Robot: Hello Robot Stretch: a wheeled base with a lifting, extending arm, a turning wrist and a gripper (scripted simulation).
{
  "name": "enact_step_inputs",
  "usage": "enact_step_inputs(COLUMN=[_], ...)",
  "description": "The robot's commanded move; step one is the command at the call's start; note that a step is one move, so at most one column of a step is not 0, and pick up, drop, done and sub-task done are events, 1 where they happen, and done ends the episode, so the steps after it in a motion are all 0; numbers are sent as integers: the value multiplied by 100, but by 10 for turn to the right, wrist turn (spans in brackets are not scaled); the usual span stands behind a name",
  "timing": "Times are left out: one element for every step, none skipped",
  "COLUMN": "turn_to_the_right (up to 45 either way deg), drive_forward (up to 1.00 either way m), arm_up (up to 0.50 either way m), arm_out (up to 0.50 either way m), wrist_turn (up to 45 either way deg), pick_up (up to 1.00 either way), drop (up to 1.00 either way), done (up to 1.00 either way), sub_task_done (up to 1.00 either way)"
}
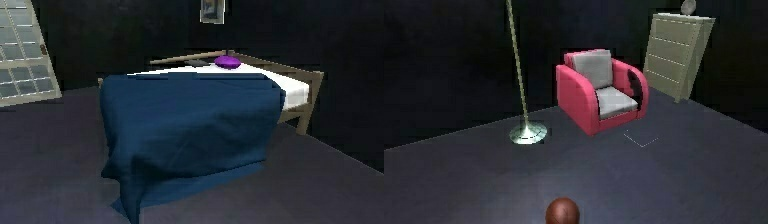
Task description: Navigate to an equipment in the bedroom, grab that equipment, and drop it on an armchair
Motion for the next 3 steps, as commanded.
enact_step_inputs(turn_to_the_right=[0, 0, 0], drive_forward=[0, 0, 0], arm_up=[20, 0, 0], arm_out=[0, 42, 0], wrist_turn=[0, 0, 450], pick_up=[0, 0, 0], drop=[0, 0, 0], done=[0, 0, 0], sub_task_done=[0, 0, 0])
